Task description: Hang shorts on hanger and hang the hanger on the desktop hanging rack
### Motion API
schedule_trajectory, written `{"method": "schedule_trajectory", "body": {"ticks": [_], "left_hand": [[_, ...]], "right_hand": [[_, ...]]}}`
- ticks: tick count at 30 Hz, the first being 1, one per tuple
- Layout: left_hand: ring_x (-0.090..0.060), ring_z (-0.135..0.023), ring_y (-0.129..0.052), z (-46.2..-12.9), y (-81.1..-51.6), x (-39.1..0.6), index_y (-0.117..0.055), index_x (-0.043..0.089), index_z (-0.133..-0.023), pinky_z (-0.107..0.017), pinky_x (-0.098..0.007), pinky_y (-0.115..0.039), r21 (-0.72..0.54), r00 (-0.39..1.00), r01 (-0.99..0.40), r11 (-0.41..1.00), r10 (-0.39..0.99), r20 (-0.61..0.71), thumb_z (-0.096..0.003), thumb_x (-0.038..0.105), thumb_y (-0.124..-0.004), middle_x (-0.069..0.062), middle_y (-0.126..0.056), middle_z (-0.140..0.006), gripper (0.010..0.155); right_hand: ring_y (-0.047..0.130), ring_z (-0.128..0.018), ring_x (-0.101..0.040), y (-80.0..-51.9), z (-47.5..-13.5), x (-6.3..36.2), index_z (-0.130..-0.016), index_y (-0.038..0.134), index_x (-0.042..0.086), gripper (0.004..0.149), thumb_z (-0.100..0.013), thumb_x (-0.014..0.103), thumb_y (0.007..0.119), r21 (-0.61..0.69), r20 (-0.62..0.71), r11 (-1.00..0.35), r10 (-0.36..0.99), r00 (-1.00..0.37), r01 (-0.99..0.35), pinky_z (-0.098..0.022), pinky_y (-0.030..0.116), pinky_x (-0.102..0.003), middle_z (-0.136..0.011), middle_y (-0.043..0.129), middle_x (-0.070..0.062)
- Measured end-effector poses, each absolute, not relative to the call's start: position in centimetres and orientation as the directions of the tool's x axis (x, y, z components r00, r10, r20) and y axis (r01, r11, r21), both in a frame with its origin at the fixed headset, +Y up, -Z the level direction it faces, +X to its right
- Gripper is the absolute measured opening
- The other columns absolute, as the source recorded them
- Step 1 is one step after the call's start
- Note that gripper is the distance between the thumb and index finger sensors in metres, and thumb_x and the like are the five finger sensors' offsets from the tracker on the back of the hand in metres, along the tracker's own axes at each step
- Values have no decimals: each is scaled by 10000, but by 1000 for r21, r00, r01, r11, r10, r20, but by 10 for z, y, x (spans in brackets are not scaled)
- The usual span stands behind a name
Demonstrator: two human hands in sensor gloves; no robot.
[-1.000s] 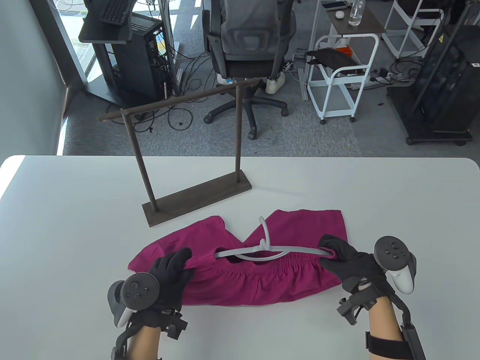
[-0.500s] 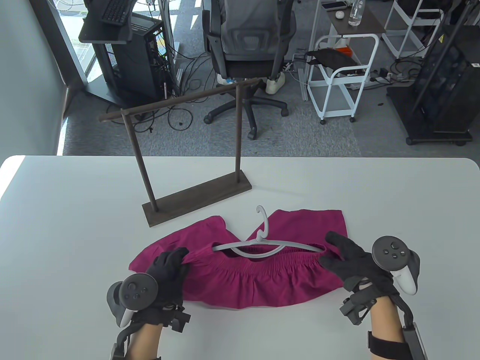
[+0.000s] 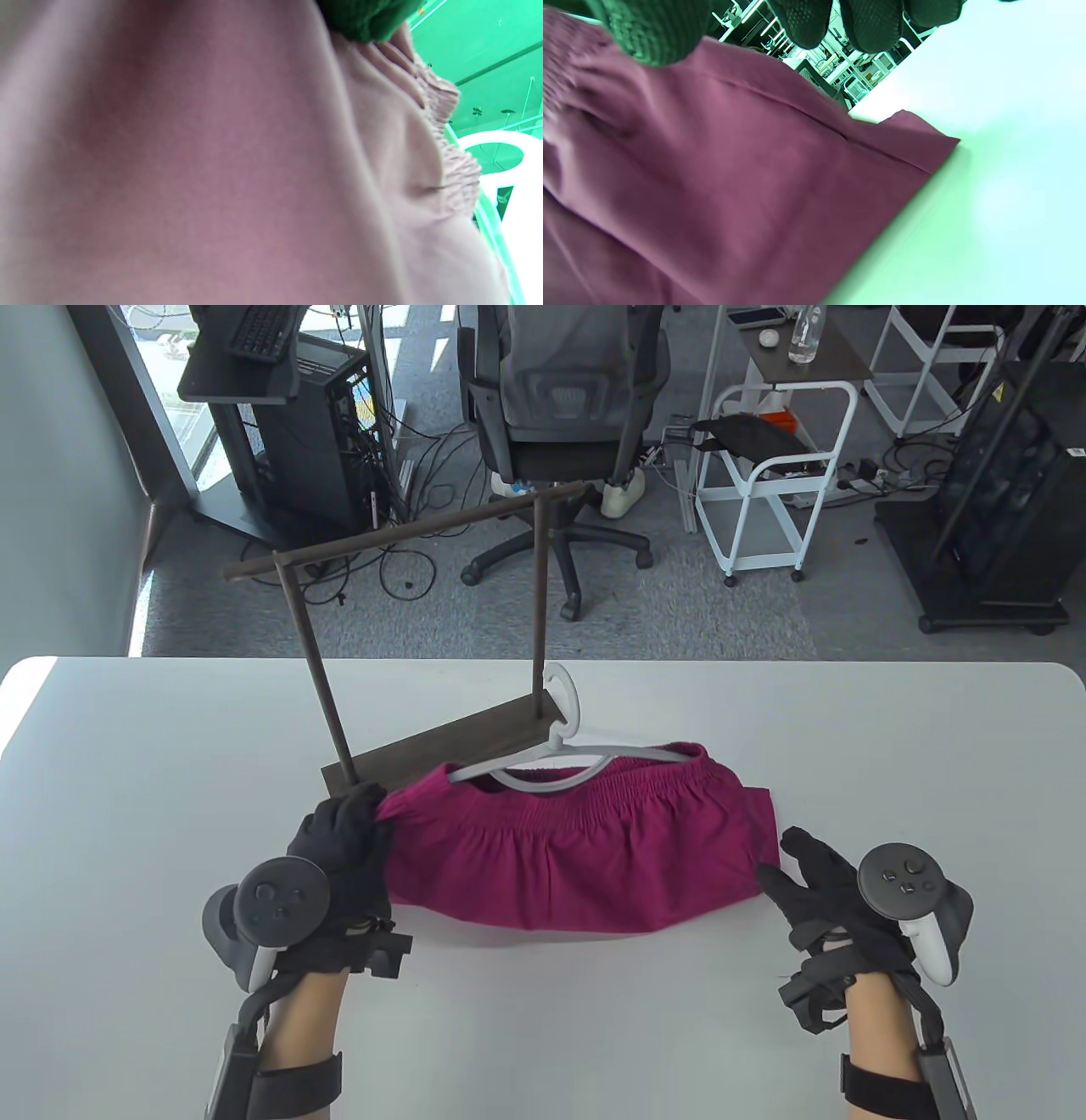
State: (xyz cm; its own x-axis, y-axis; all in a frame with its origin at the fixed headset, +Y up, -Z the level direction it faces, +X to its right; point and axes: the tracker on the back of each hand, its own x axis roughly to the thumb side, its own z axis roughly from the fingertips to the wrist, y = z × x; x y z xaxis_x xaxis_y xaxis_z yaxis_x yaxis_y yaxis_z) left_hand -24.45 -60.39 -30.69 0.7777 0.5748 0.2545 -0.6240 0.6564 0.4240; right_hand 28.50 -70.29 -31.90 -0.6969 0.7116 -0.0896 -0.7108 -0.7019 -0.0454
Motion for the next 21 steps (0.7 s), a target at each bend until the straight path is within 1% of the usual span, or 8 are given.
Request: {"method": "schedule_trajectory", "body": {"ticks": [2,7,12,16,21], "left_hand": [[-310,-620,-932,-314,-581,-249,-750,187,-926,-644,-618,-662,435,762,-639,634,597,251,-425,444,-703,-101,-829,-818,565],[-314,-617,-933,-326,-539,-260,-755,186,-926,-644,-620,-661,463,747,-647,606,624,227,-422,444,-707,-104,-831,-817,568],[-320,-614,-932,-337,-504,-271,-763,179,-930,-651,-629,-645,465,727,-649,602,670,147,-421,444,-714,-112,-834,-816,576],[-325,-605,-932,-348,-486,-282,-770,169,-932,-647,-631,-647,459,705,-652,604,705,74,-424,440,-720,-119,-840,-811,578],[-332,-602,-930,-364,-481,-298,-769,161,-937,-646,-635,-645,419,665,-673,609,747,-18,-429,436,-722,-128,-839,-811,580]], "right_hand": [[493,-936,-582,-702,-319,284,-1079,550,112,849,-423,612,749,-47,-85,-704,709,-700,-708,-610,485,-786,-1086,553,-262],[492,-937,-582,-703,-319,284,-1080,547,112,849,-424,610,751,-46,-82,-710,704,-706,-703,-611,484,-785,-1087,549,-264],[492,-936,-583,-703,-320,283,-1079,551,111,846,-425,609,754,-42,-85,-708,706,-703,-705,-611,485,-785,-1090,540,-267],[487,-938,-583,-704,-321,281,-1080,548,112,845,-427,606,754,-27,-90,-720,693,-715,-694,-612,484,-784,-1091,537,-265],[491,-937,-583,-704,-321,281,-1080,548,111,845,-426,605,756,-23,-96,-726,686,-721,-688,-612,491,-781,-1092,535,-266]]}}
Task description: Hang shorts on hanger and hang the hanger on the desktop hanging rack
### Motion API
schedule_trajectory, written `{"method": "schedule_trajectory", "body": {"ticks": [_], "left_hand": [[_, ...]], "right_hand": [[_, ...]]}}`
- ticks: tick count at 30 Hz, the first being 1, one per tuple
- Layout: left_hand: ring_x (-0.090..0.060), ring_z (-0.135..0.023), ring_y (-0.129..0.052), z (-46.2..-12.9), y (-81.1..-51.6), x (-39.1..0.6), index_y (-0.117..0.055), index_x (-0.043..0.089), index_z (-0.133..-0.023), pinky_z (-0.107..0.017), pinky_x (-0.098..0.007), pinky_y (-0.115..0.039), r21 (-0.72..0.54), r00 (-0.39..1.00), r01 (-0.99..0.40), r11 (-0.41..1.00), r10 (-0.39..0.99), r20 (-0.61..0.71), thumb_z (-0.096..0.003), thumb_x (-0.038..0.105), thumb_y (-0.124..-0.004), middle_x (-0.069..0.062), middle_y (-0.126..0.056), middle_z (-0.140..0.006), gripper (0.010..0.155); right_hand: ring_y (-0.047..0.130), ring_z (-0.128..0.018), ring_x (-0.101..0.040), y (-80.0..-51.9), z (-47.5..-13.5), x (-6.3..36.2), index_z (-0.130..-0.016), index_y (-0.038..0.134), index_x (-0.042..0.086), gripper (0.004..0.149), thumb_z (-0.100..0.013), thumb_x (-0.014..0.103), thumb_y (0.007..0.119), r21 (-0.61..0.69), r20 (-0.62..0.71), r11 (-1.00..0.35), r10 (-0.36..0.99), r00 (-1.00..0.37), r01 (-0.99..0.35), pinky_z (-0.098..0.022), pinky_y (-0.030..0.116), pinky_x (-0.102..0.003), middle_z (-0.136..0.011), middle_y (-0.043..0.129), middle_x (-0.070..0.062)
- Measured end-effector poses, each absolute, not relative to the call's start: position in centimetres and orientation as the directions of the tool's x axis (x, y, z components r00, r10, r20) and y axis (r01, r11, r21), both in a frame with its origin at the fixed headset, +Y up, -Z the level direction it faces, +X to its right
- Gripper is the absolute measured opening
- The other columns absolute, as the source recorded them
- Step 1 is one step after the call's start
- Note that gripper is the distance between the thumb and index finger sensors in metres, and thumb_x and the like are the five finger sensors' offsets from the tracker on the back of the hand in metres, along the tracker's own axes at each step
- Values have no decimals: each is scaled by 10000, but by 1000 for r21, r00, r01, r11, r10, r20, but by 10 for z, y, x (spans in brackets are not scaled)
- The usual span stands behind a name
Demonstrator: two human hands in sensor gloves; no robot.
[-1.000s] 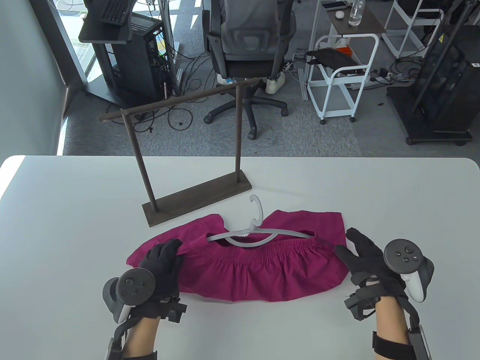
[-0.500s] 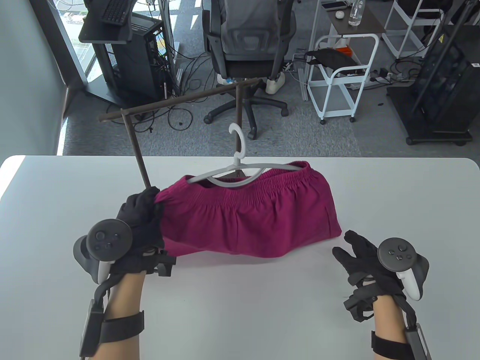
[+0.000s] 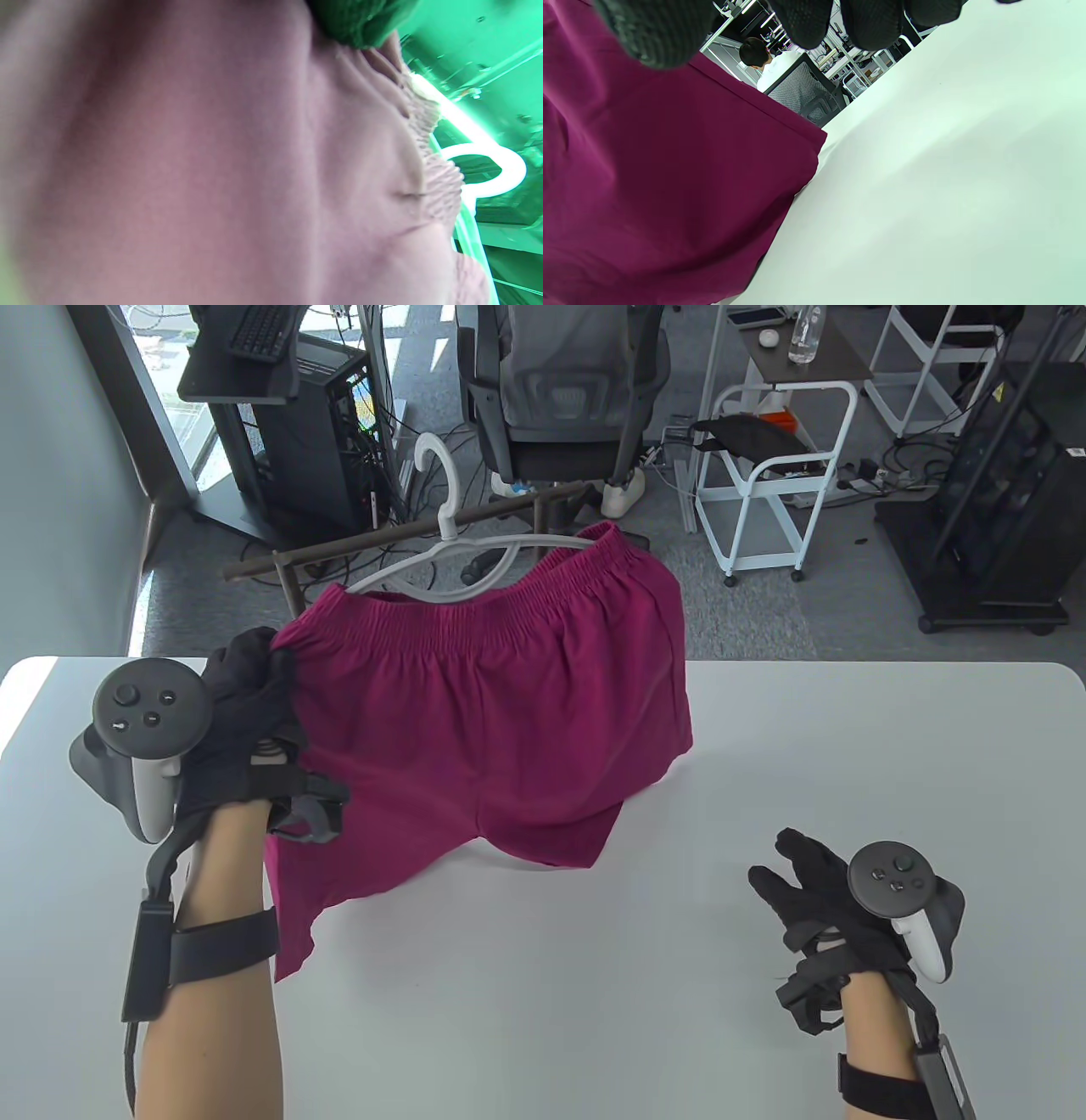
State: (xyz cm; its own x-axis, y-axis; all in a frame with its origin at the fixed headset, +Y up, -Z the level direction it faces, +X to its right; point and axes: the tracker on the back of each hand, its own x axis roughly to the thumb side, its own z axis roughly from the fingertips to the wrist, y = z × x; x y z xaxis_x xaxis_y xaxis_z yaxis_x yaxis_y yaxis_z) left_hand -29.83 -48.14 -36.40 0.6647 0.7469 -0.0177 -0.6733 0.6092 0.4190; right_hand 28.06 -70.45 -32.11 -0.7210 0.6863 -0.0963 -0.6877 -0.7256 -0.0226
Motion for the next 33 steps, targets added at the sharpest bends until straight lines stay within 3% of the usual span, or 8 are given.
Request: {"method": "schedule_trajectory", "body": {"ticks": [16,33], "left_hand": [[-355,-621,-930,-397,-537,-344,-783,147,-936,-642,-647,-638,358,597,-700,618,781,-181,-430,424,-729,-139,-840,-820,580],[-346,-648,-931,-405,-575,-348,-777,164,-934,-650,-642,-636,362,658,-655,663,736,-160,-425,434,-720,-119,-836,-831,579]], "right_hand": [[491,-936,-584,-707,-323,274,-1082,545,111,843,-431,602,759,20,-116,-766,636,-763,-642,-614,499,-775,-1093,529,-267],[482,-938,-584,-709,-325,271,-1082,547,110,842,-430,599,761,51,-142,-801,586,-798,-597,-616,494,-774,-1096,523,-268]]}}
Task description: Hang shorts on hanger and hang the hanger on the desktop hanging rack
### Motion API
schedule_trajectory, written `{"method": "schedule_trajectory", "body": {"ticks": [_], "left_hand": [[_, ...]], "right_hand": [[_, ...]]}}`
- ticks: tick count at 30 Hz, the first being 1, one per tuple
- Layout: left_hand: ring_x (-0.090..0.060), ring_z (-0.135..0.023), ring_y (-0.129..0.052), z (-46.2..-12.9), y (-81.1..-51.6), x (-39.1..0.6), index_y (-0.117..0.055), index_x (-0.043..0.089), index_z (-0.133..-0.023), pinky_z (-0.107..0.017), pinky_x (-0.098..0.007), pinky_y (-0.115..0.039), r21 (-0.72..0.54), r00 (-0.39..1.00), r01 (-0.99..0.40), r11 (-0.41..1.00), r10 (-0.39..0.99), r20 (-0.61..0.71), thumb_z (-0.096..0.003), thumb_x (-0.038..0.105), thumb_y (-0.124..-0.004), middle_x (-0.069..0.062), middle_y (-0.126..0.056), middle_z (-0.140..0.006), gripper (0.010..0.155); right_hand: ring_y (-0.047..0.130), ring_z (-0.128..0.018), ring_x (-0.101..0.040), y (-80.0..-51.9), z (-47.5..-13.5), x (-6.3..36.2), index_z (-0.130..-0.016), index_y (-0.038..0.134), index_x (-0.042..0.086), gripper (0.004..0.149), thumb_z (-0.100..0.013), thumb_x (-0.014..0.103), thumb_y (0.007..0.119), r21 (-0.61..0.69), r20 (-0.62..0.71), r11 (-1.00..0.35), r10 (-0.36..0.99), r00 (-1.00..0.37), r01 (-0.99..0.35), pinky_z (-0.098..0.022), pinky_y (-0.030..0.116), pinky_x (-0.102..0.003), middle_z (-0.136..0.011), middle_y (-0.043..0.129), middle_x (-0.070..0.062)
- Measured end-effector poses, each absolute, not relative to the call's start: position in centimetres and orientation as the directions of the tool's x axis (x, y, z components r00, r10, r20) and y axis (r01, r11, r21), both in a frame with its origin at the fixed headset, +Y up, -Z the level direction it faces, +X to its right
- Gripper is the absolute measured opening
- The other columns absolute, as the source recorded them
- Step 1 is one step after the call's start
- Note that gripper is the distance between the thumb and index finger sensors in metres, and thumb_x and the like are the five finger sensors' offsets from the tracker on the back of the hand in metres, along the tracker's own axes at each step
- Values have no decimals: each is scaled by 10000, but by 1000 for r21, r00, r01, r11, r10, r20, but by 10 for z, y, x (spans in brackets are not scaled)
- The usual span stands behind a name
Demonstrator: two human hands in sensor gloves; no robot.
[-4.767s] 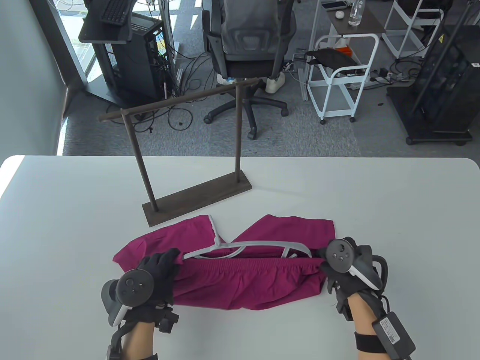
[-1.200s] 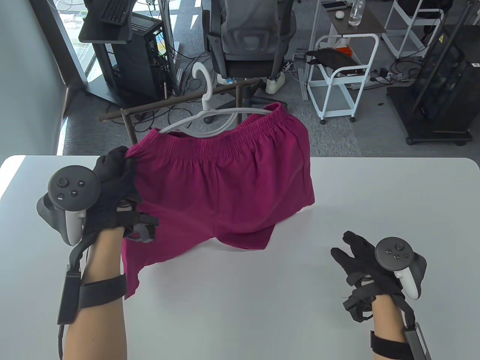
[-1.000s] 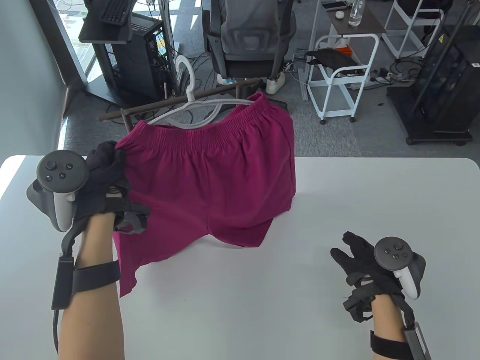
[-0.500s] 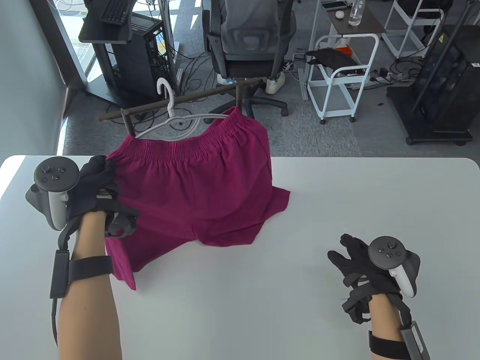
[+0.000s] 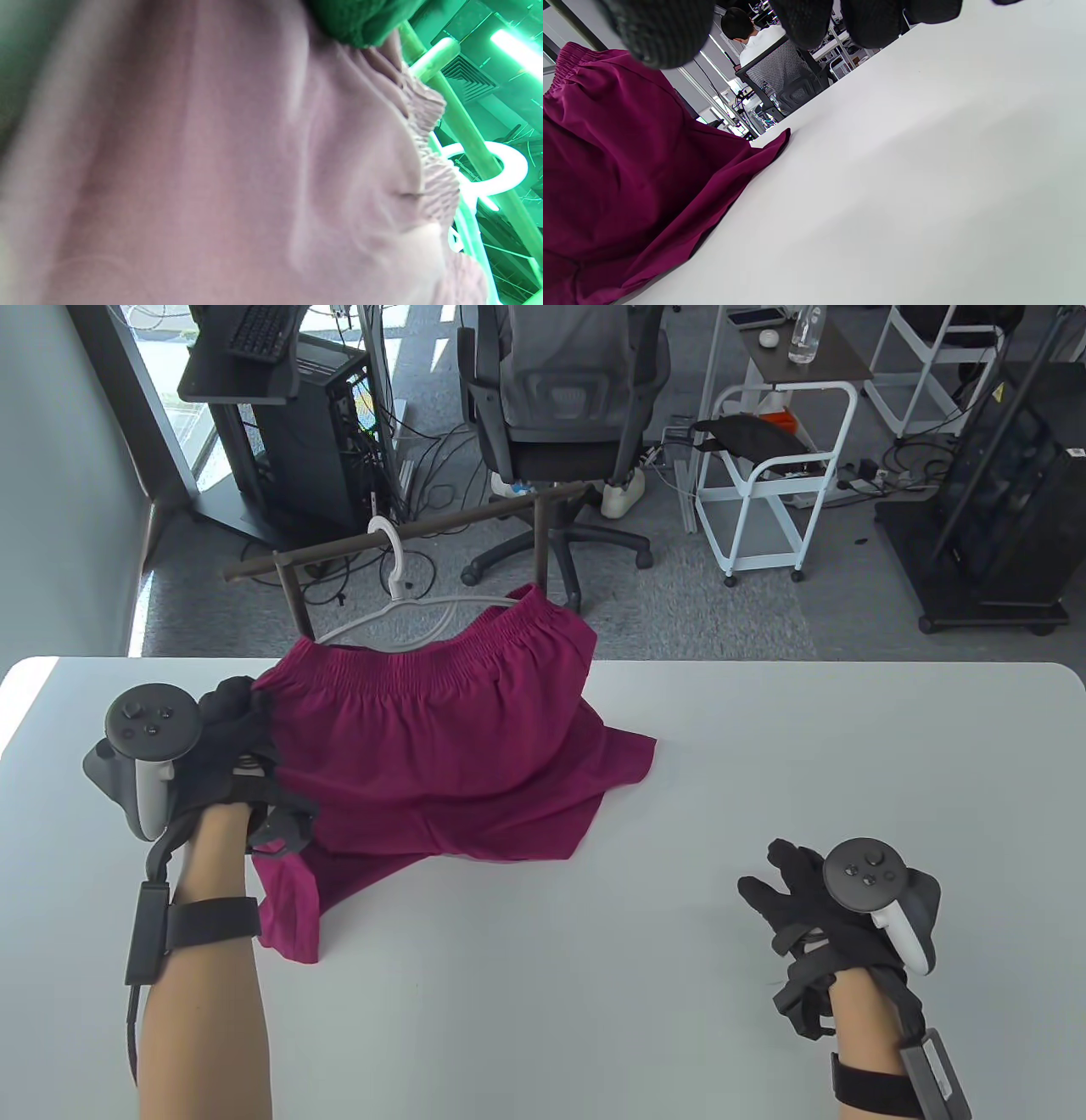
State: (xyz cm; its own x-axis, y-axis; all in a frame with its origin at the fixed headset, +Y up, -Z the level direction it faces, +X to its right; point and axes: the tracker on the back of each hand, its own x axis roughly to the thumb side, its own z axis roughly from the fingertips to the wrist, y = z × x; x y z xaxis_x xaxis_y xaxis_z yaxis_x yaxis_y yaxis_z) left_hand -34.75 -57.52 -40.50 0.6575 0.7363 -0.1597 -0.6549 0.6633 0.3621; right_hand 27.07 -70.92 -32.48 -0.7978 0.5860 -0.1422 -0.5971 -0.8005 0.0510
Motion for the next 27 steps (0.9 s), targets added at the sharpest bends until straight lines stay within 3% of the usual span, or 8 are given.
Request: {"method": "schedule_trajectory", "body": {"ticks": [11,27], "left_hand": [[-356,-781,-873,-411,-598,-361,-708,216,-963,-688,-653,-565,366,669,-662,654,736,-104,-432,447,-697,-77,-766,-922,579],[-381,-942,-766,-420,-613,-375,-649,277,-1018,-721,-664,-481,343,651,-672,657,744,-151,-428,477,-738,-60,-644,-1061,629]], "right_hand": [[456,-946,-583,-710,-325,271,-1083,544,112,844,-430,598,762,61,-159,-813,564,-810,-578,-620,482,-775,-1101,503,-270],[446,-948,-584,-712,-325,271,-1084,541,112,845,-429,597,763,71,-182,-831,532,-827,-551,-621,479,-775,-1103,495,-269]]}}
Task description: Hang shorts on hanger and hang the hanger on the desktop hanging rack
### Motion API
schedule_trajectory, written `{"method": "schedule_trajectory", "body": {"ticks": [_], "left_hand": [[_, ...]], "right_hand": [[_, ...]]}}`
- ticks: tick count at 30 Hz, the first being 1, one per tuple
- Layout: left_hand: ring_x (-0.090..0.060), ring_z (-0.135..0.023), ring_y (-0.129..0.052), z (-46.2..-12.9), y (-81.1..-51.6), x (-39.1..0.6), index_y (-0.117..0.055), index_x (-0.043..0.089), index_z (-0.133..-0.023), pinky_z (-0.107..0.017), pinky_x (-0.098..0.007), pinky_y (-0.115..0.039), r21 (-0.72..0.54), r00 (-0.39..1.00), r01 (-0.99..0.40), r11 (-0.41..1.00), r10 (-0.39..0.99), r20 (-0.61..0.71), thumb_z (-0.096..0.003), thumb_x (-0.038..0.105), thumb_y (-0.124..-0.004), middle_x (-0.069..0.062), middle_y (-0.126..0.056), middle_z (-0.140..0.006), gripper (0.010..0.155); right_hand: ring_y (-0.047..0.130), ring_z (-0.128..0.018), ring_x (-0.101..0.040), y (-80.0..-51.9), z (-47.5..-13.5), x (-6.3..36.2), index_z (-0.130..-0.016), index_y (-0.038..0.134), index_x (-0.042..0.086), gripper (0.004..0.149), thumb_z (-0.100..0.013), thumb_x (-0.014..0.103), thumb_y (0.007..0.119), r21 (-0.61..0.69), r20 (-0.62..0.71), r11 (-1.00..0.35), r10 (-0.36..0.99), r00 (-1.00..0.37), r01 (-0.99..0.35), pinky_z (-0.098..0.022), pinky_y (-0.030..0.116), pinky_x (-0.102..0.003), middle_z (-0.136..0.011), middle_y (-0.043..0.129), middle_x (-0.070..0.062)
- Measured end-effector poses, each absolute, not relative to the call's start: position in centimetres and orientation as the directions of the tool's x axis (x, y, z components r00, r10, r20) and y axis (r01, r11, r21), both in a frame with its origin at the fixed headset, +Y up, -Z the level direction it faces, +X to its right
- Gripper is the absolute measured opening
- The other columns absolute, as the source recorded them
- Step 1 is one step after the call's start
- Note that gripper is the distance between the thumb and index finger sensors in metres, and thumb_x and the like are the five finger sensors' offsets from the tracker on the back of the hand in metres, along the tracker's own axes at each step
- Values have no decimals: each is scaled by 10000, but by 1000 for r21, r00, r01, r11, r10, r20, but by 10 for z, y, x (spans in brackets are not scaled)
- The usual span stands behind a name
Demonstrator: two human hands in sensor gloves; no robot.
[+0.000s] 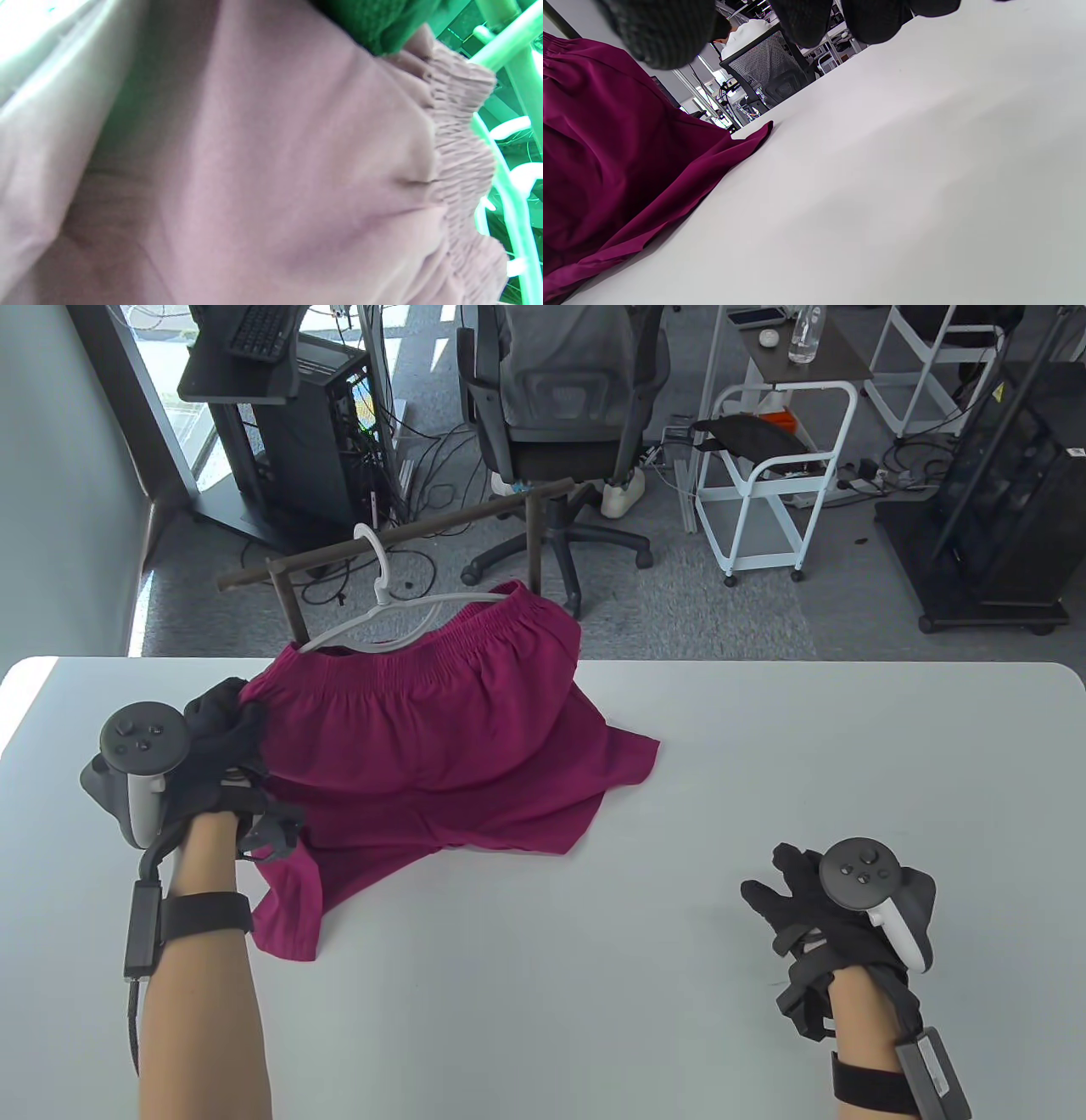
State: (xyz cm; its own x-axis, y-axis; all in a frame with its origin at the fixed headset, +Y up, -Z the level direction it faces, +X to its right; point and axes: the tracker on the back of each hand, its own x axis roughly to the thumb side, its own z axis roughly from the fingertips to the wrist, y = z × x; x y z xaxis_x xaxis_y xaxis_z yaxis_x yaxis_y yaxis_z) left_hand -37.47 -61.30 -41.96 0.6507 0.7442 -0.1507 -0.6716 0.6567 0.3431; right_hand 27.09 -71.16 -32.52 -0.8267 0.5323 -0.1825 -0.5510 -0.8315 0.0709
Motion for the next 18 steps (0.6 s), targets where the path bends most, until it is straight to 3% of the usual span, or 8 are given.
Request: {"method": "schedule_trajectory", "body": {"ticks": [9,18], "left_hand": [[-420,-1048,-604,-408,-604,-382,-557,245,-1074,-731,-675,-422,335,641,-687,645,755,-139,-380,555,-792,-96,-514,-1130,796],[-412,-1014,-657,-367,-551,-360,-579,216,-1065,-728,-673,-439,348,765,-603,718,644,-1,-391,560,-785,-112,-570,-1097,784]], "right_hand": [[439,-951,-581,-707,-325,267,-1086,535,116,844,-429,594,763,65,-176,-870,471,-864,-488,-623,476,-775,-1106,488,-267],[444,-952,-576,-685,-315,242,-1084,536,119,825,-438,582,757,1,-68,-884,465,-882,-467,-626,479,-772,-1106,491,-260]]}}
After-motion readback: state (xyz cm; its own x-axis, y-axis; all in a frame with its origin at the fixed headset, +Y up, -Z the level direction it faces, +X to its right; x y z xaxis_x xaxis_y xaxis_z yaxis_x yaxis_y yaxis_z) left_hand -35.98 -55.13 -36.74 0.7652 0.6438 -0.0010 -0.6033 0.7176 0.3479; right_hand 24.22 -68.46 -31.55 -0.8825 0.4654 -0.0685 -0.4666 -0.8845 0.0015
